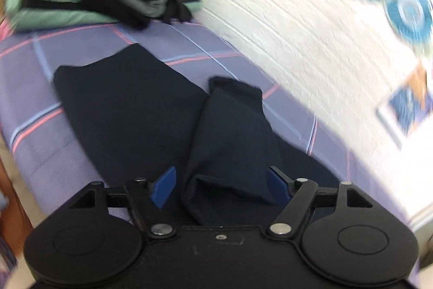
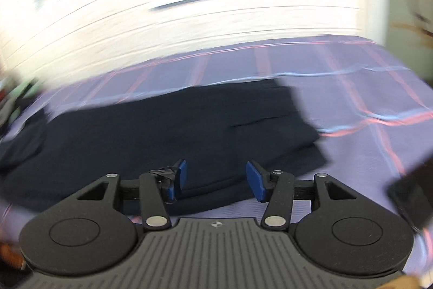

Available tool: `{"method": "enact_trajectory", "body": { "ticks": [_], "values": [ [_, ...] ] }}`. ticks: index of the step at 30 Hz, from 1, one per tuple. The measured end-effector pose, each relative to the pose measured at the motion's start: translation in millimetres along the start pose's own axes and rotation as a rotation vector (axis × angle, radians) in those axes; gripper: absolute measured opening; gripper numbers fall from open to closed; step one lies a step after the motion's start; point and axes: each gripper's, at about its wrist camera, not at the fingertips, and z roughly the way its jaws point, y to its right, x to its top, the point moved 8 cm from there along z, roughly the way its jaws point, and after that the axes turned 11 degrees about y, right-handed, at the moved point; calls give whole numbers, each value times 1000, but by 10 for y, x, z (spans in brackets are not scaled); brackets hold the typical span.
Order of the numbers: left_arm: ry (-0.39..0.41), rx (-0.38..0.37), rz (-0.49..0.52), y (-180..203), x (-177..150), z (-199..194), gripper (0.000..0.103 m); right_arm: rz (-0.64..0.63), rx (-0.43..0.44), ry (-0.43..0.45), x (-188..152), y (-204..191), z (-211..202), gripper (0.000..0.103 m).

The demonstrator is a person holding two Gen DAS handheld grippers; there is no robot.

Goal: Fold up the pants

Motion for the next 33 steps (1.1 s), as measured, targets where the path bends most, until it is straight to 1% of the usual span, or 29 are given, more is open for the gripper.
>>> {"method": "enact_trajectory", "body": {
  "ticks": [1, 2, 4, 6, 8, 12, 14, 16, 19, 20, 21, 22, 24, 25, 26, 28, 29, 31, 33],
  "values": [
    [-14, -1, 14, 19, -41, 47, 103, 28, -49, 8, 5, 102, 5, 88],
    [-25, 1, 16, 17, -75, 87, 103, 59, -85, 10, 4, 195, 16, 92],
    [-43, 38, 13, -42, -132, 157, 103, 136, -138, 9, -6, 376, 37, 93],
    [-52, 66, -1, -97, -158, 207, 103, 199, -148, 31, 0, 478, 44, 93],
    [-44, 72, 2, -105, -160, 243, 103, 230, -143, 42, 23, 489, 99, 92],
    [-41, 69, 76, -74, -219, 296, 103, 237, -89, 12, 2, 375, 242, 90],
    [-35, 69, 115, -63, -243, 346, 103, 242, -117, -17, -19, 358, 327, 89],
    [-18, 74, 142, -55, -273, 340, 103, 279, -145, -43, -51, 362, 380, 89],
    [10, 94, 191, -39, -288, 393, 103, 288, -158, -37, -62, 324, 427, 90],
    [23, 123, 227, -34, -276, 421, 103, 288, -163, -35, -68, 316, 445, 66],
    [26, 146, 248, -41, -262, 438, 103, 281, -162, -38, -69, 309, 465, 3],
    [11, 132, 208, -63, -229, 454, 103, 280, -161, -50, -65, 307, 489, 3],
    [16, 114, 55, -167, -96, 378, 103, 284, -160, -29, 23, 315, 470, 2],
    [27, 103, 10, -200, -24, 303, 103, 261, -160, -6, 95, 301, 412, 2],
    [41, 97, -14, -227, 36, 228, 103, 240, -157, 15, 159, 287, 336, 1],
    [53, 104, -13, -252, 67, 99, 103, 221, -144, 24, 217, 272, 206, 1],
    [48, 110, -6, -264, 45, 66, 103, 214, -152, 20, 211, 287, 168, 1],
    [20, 122, -3, -305, -57, 56, 103, 216, -165, 5, 141, 336, 117, 1],
    [-8, 138, 4, -359, -178, 105, 103, 239, -180, -28, 19, 406, 159, 1]
  ]
}}
